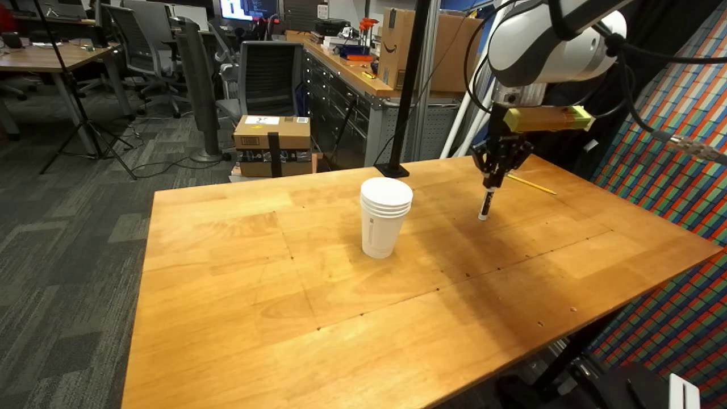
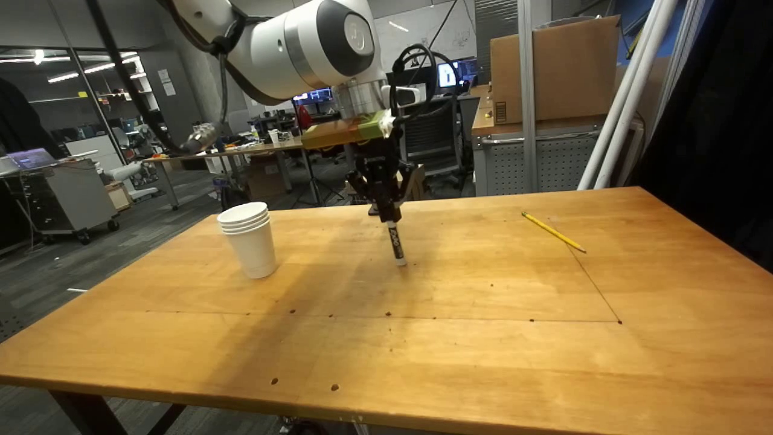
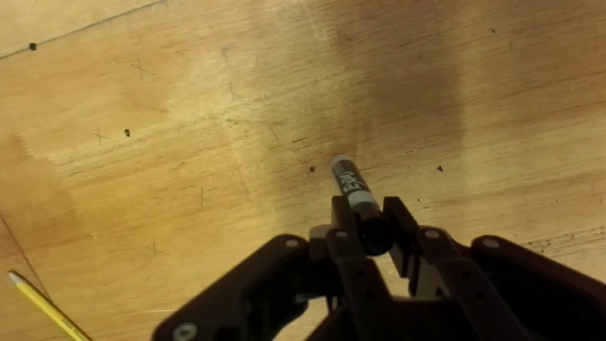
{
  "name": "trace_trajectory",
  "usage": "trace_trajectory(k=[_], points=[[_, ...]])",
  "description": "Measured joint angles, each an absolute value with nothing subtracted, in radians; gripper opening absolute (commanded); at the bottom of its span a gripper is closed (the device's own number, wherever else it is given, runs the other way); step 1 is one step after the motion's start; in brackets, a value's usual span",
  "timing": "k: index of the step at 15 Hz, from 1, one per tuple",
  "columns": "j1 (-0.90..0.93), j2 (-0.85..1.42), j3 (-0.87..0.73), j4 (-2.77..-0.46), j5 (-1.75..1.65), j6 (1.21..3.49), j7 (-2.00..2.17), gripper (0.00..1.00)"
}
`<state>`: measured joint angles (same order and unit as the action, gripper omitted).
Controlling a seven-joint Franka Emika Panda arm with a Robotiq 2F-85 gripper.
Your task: Put the marker in the cup
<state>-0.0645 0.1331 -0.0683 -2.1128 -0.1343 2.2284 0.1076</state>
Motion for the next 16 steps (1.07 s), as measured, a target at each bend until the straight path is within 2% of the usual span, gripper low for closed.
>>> trace_trajectory(k=[1,10,16], points=[[-0.065,0.133,-0.069,-2.112,-0.134,2.228,0.107,0.11],[-0.060,0.130,-0.067,-2.105,-0.135,2.213,0.119,0.09],[-0.010,0.061,-0.038,-2.061,-0.147,2.058,0.234,0.09]])
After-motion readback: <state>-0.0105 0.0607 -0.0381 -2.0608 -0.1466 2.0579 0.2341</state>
